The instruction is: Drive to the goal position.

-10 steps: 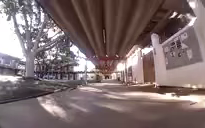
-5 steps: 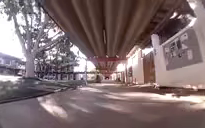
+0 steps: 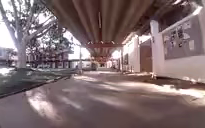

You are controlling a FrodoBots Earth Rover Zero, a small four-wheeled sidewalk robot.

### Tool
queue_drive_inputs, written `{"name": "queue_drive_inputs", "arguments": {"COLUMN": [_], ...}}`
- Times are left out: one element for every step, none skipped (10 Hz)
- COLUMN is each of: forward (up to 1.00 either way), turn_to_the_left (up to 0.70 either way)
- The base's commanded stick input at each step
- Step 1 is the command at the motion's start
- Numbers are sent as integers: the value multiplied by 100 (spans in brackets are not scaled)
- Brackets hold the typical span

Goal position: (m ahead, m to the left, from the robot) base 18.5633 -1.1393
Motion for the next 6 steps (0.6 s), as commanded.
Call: {"name": "queue_drive_inputs", "arguments": {"forward": [70,70,70,70,70,70], "turn_to_the_left": [0,0,0,0,0,0]}}
